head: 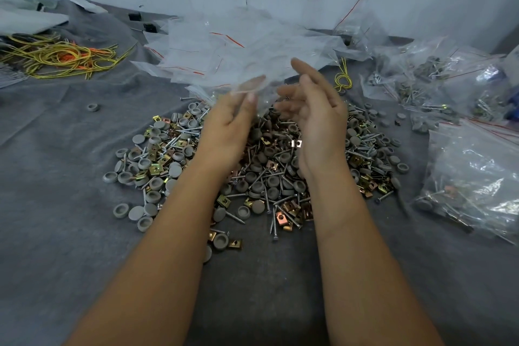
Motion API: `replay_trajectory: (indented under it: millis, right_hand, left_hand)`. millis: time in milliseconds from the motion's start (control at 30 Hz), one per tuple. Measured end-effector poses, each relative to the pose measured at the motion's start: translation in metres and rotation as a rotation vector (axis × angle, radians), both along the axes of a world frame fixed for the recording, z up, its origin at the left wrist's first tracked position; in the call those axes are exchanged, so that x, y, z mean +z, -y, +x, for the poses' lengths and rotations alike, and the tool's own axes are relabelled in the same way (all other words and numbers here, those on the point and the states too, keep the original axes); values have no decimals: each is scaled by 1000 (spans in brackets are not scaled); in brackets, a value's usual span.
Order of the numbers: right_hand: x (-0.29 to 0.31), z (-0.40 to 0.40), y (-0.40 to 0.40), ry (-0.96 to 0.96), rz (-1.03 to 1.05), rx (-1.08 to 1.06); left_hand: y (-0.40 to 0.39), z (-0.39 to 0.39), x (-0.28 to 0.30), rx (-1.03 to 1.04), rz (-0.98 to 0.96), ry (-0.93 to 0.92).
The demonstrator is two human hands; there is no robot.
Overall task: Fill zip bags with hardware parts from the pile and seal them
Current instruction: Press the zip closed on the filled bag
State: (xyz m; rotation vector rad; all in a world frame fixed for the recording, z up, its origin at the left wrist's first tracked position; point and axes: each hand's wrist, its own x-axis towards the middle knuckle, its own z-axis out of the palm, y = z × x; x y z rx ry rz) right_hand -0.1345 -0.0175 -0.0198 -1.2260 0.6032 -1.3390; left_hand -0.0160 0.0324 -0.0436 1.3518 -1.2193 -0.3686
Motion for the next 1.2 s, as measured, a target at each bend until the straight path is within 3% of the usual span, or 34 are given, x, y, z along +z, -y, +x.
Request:
replay_trajectory:
  millis: [67,167,233,333,433,600,900,1100,1200]
  right_hand:
    - [0,-1,0,-48,-24,-42]
    - [1,-3,-1,-81,-22,-25]
    - [2,-2,-2,-123,-9,17]
    - [2,1,-2,-203,31,59]
    - [-1,2,-2,-257,22,36]
    - [-6,0,6,-217,21,-115]
    - [-4,0,6,-57,20,-94]
    - [-5,-2,7,-28,46,-112]
    - [-5,-2,7,-8,43,-110]
  left_hand:
    - [-3,3,5,38,-69,-173]
    - [-8,9,14,-92,-197,-525]
    - [-12,9,16,-148,-169,-657]
    - [-12,3,16,-171,54,-626]
    - [-9,2,14,-234,122,-632]
    - [-6,6,14,-216,-3,-660]
    - [-6,2,15,-200,-83,-633]
    - [-2,7,11,2,-175,-653]
    - [-2,9,10,-1,-190,-641]
